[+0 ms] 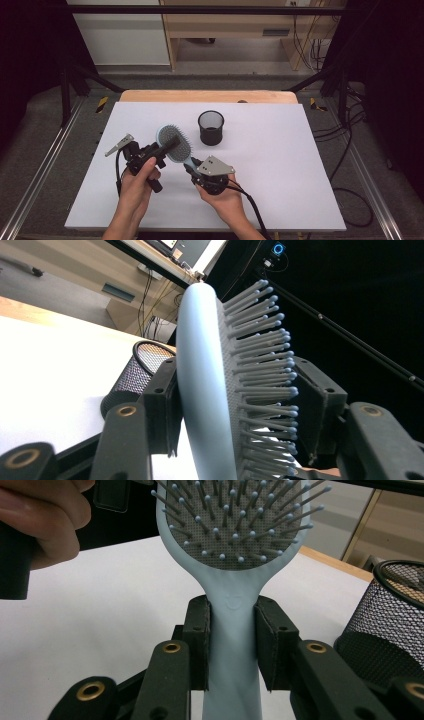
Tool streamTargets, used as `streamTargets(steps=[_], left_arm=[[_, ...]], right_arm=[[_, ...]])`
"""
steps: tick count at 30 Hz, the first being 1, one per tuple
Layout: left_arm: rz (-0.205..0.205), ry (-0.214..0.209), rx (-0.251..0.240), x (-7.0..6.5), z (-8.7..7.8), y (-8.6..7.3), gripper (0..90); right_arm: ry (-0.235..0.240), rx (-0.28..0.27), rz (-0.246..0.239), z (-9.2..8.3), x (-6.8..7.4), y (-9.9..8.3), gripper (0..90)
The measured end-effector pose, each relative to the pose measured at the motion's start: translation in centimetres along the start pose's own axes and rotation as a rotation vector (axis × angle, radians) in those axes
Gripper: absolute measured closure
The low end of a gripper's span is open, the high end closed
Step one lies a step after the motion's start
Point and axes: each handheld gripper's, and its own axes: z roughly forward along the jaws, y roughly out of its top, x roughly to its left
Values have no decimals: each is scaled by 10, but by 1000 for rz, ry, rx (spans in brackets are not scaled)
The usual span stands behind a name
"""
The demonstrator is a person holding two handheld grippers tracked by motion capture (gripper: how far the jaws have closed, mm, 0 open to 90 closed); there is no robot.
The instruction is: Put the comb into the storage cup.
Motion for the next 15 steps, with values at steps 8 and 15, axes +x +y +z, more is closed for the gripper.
streamTargets(steps=[8, 15], left_arm=[[7, 9, 1, -1, 0, -2, 485], [-8, 5, -3, 0, -1, -3, 495]], right_arm=[[4, 14, 6, 2, 1, -2, 696], [10, 21, 7, 3, 1, -3, 696]])
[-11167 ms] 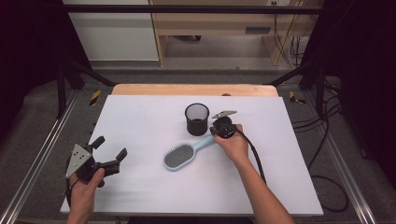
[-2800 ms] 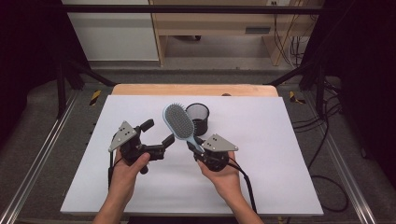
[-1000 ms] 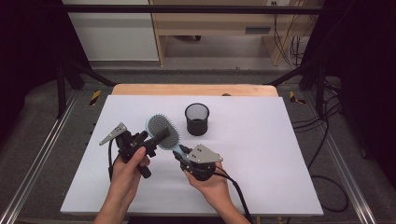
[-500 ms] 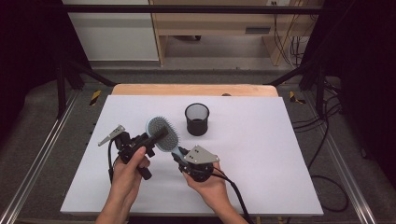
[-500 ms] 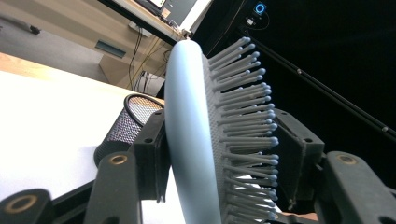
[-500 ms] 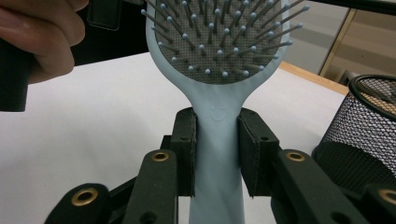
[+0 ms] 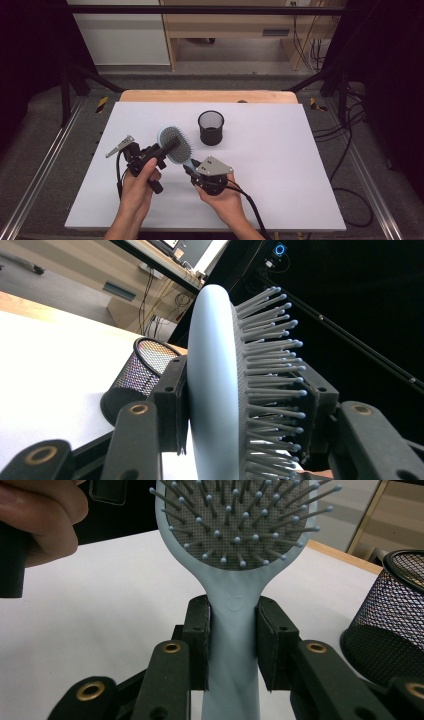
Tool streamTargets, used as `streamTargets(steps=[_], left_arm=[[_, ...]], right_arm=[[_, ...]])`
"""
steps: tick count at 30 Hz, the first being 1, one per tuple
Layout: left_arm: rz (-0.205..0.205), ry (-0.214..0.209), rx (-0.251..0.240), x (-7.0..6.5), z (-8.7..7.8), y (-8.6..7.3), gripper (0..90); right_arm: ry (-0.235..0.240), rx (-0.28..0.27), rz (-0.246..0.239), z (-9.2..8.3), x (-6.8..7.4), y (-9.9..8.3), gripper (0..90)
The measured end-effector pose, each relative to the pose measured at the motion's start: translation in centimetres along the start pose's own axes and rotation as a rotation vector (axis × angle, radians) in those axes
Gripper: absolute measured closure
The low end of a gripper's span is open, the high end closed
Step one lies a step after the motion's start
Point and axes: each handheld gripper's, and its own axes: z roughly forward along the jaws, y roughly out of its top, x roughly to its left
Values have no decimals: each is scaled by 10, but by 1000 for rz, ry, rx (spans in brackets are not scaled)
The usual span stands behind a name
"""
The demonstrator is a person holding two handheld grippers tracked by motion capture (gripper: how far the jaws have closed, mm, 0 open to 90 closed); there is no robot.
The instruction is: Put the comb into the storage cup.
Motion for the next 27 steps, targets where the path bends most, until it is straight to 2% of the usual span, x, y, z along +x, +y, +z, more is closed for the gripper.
streamTargets(steps=[20, 27], left_arm=[[10, -12, 1, 0, -1, 0, 507], [20, -16, 10, -1, 1, -1, 509]], right_arm=[[10, 5, -15, 0, 0, 0, 684], [15, 2, -6, 1, 1, 0, 579]])
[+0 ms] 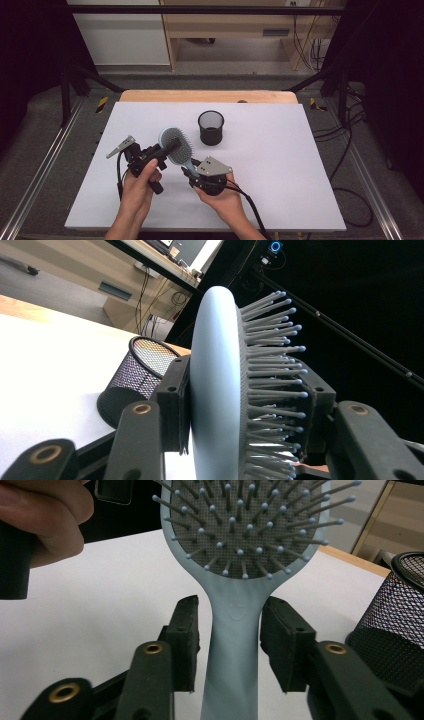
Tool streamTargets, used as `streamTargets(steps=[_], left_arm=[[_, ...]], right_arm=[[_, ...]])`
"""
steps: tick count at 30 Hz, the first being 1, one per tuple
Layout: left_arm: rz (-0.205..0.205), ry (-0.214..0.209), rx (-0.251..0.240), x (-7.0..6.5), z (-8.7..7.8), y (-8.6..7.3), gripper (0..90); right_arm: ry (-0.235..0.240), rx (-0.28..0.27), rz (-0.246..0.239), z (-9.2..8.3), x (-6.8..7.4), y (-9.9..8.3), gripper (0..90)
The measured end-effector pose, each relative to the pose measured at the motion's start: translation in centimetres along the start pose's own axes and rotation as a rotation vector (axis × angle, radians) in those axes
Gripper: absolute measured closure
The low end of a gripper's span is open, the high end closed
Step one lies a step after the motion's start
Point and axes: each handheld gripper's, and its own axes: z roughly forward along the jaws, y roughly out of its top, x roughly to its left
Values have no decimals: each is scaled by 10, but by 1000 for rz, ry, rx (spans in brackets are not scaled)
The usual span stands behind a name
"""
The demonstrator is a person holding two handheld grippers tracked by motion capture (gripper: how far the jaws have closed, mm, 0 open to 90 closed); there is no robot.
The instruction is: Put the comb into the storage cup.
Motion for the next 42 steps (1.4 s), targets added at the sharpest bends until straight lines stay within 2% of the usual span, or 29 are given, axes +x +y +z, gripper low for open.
streamTargets(steps=[9, 14, 26, 32, 42], left_arm=[[-6, 10, -25, 2, -3, 3, 509], [-8, 18, -40, 4, -6, 5, 509], [-13, 51, -70, 9, -12, 9, 508], [-14, 63, -83, 12, -14, 11, 508], [-13, 77, -97, 15, -17, 12, 507]], right_arm=[[-24, 7, 21, 0, -3, 1, 406], [-19, 8, 29, 0, -4, 1, 353], [-27, 26, 28, 0, -6, 0, 311], [-24, 46, 50, 1, -10, 0, 266], [-18, 57, 58, 1, -12, -1, 239]])
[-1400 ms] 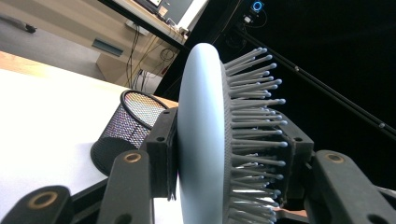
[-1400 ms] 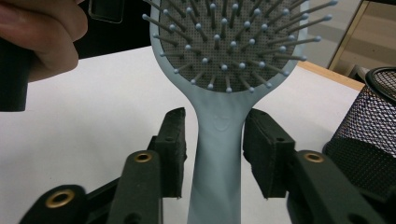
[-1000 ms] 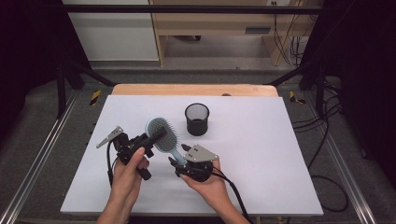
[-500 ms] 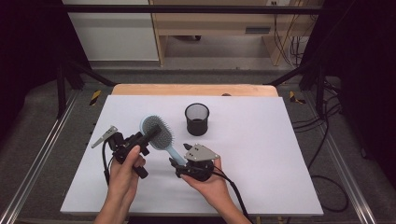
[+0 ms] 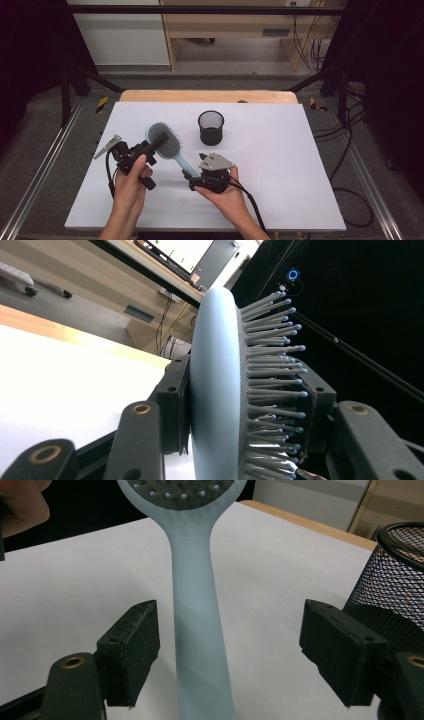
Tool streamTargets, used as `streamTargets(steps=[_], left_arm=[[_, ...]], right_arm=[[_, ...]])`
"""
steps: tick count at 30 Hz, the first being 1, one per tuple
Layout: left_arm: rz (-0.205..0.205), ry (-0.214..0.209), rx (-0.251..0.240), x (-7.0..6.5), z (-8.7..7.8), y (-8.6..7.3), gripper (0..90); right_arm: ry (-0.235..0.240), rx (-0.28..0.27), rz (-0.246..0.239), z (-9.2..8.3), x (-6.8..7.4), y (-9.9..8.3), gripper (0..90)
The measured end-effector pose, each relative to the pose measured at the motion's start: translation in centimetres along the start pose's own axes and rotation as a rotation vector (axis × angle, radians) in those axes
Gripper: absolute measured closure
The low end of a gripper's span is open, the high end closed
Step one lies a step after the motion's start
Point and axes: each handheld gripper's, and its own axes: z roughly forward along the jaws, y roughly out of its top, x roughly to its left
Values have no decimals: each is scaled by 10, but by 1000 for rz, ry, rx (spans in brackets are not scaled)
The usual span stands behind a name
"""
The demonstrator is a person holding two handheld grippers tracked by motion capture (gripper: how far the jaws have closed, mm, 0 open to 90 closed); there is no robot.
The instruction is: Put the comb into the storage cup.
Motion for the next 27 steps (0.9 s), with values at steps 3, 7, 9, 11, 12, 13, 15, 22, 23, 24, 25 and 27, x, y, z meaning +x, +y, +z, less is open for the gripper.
streamTargets(steps=[3, 7, 9, 11, 12, 13, 15, 22, 23, 24, 25, 27], left_arm=[[2, 2, -3, 0, 0, 0, 507], [5, 1, -7, 1, -1, 1, 506], [6, 2, -9, 1, -1, 1, 506], [7, 5, -12, 1, -2, 1, 506], [7, 6, -13, 1, -2, 2, 506], [9, 7, -14, 2, -2, 2, 506], [12, 12, -21, 2, -3, 2, 506], [46, 28, -38, 1, -5, 5, 506], [46, 29, -39, 1, -6, 6, 506], [45, 30, -40, 1, -6, 6, 506], [44, 32, -44, 2, -7, 7, 505], [51, 34, -49, 1, -9, 8, 505]], right_arm=[[7, 4, 9, 0, -1, 0, 227], [17, 9, 18, 1, -3, -1, 214], [19, 9, 24, 1, -3, -1, 206], [22, 9, 27, 0, -4, -1, 196], [24, 10, 29, 0, -5, -1, 191], [27, 11, 33, 0, -5, -1, 185], [31, 12, 36, -1, -7, -1, 161], [13, -8, 31, -12, -20, -1, 112], [2, -4, 26, -14, -22, -2, 112], [-9, -7, 28, -17, -26, -2, 112], [-9, -9, 35, -18, -29, -3, 110], [-23, -20, 49, -24, -36, -4, 111]])
